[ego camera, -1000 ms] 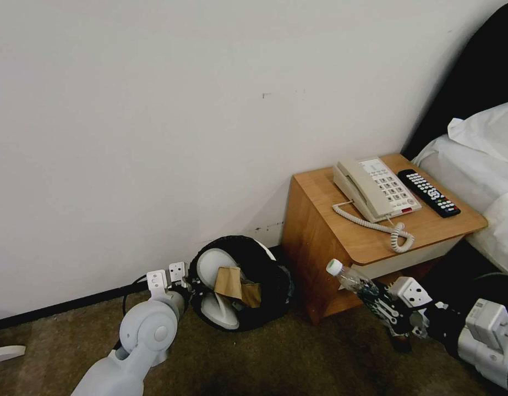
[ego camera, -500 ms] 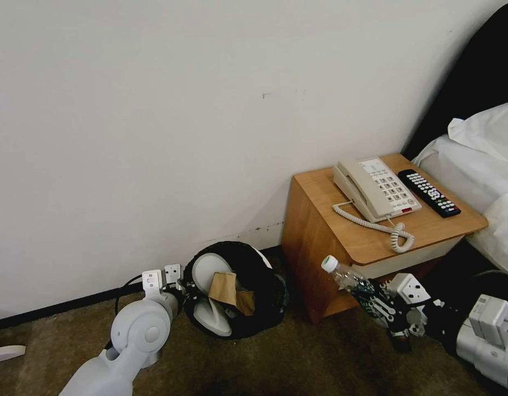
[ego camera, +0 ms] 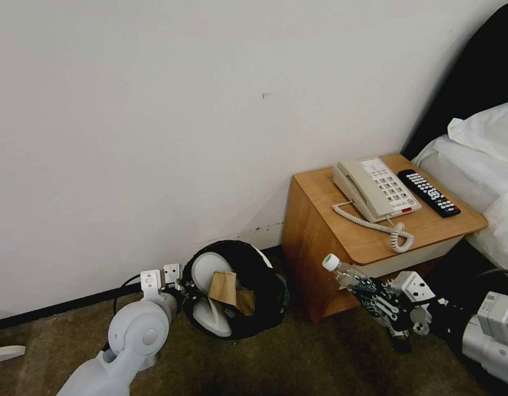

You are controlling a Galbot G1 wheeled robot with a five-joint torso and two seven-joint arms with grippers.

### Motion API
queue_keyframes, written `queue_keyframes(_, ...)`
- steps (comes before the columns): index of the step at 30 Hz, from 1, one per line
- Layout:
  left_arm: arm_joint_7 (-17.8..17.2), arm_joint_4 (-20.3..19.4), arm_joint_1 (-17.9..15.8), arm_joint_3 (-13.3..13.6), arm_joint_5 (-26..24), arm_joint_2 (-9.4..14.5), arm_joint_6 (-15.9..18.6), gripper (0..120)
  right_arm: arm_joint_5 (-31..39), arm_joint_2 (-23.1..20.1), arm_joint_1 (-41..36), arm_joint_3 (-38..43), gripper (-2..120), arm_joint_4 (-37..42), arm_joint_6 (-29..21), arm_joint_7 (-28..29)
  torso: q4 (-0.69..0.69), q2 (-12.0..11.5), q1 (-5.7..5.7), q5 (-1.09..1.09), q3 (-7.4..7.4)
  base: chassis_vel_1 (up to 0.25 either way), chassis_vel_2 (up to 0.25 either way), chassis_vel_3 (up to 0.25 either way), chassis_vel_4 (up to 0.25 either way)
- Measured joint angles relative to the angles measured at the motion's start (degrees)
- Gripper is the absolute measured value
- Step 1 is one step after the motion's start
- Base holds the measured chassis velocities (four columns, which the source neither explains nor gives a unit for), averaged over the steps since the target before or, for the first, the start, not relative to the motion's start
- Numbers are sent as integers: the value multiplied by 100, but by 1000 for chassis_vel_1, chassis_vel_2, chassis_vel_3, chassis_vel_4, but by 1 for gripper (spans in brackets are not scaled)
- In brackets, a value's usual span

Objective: Pick up the trash bin, then pick up the garbage from the floor and place it into the trash bin.

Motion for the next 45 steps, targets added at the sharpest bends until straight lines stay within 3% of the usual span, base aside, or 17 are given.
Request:
queue_keyframes(15, 29, 22, 22, -8, 115, -80, -8, 0, 100, -242, 79, 357, 16, 0, 93, -372, 0, 0, 0, 0, 0, 0, 0, 0, 0)
queue_keyframes(29, 91, 37, 68, -30, 216, -127, -37, 0, 630, -817, 162, 705, 16, 1, -84, -324, 0, 0, 0, 0, 0, 0, 0, 0, 0)
queue_keyframes(43, 141, 55, 105, -61, 287, -146, -68, 0, 1235, -1257, 699, 549, 16, 1, -283, -75, 0, 0, 0, 0, 0, 0, 0, 0, 0)
queue_keyframes(45, 142, 55, 108, -62, 287, -143, -70, 0, 1468, -1332, 1062, 353, 16, 1, -284, -10, 0, 0, 0, 0, 0, 0, 0, 0, 0)
